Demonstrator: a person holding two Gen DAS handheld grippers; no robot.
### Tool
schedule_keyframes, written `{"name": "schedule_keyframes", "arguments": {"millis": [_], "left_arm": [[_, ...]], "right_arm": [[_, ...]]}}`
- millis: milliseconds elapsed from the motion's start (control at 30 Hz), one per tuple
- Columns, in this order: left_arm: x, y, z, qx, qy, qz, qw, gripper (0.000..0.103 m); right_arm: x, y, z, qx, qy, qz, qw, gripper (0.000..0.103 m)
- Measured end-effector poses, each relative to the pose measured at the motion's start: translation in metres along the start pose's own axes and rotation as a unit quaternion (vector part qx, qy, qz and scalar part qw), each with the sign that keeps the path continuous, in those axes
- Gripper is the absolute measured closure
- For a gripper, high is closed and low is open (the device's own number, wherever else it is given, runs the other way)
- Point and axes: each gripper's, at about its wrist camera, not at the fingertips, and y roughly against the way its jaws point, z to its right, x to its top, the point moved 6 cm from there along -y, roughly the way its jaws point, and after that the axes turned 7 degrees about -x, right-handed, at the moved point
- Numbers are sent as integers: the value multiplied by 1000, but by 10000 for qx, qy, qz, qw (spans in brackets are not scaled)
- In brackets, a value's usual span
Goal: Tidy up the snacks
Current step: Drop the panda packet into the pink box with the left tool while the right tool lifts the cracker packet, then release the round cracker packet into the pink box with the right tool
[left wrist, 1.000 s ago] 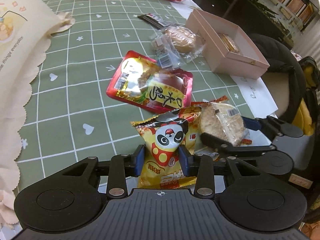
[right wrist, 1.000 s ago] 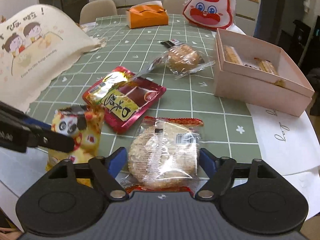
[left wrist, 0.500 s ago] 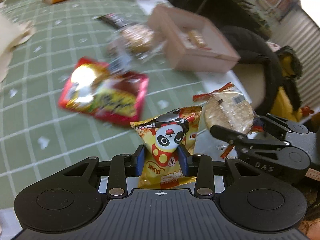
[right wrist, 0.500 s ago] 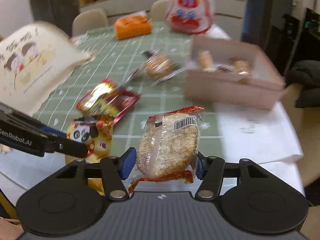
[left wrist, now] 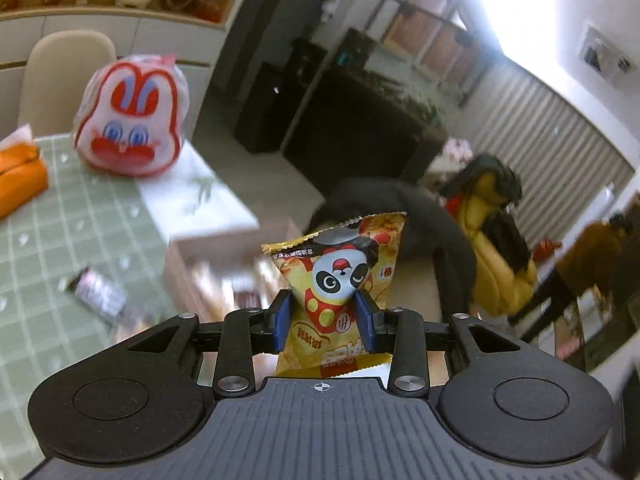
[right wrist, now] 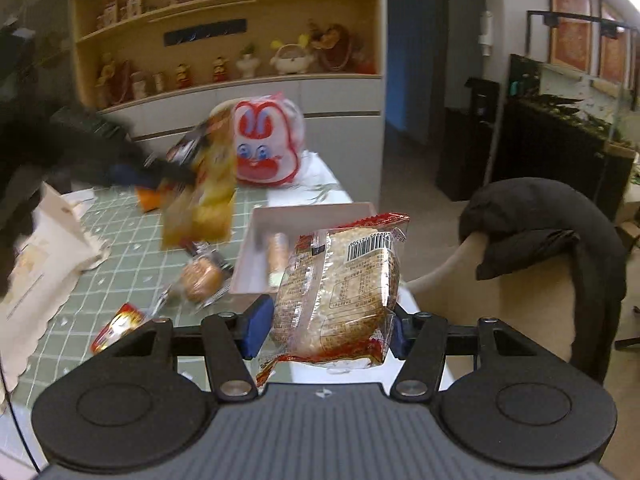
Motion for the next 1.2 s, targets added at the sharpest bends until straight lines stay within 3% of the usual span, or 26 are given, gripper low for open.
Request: {"name": "schedule_keyframes", "arguments": {"millis": [133,233,367,533,667,767,900,1033,1200], "left_arm": [[21,-60,-32,-3,533,-169,9984,64],[18,-71,-43,34,591,-6,9982,64],[3,-53,-54,-195,913,164,9955,64],[-35,-18,-70,-11,1169,7,9931,64],[-66,10,-88,238,1478,72,9887,64],[-90,26,-101,427,1670,-32,9850,64],[-127,43,-128,776,1975,-294,9768,64],[-153,61,-155,1201,2358,-387,9636,64],[-171,68,-172,1305,2639,-456,9546,64]], "right_arm": [[2,-10,2,-108,-34,-115,9999,46],[2,-14,1,-183,0,-174,9997,46],[3,-23,9,-290,-88,-302,9991,46],[29,-51,12,-144,-284,-382,9988,46],[73,-99,4,135,-408,-480,9979,46],[89,-152,-7,267,-497,-934,9940,45],[80,-204,-27,165,-655,-1644,9841,45],[67,-208,-48,141,-437,-1639,9854,45],[58,-192,-67,353,-263,-1567,9867,43]]}}
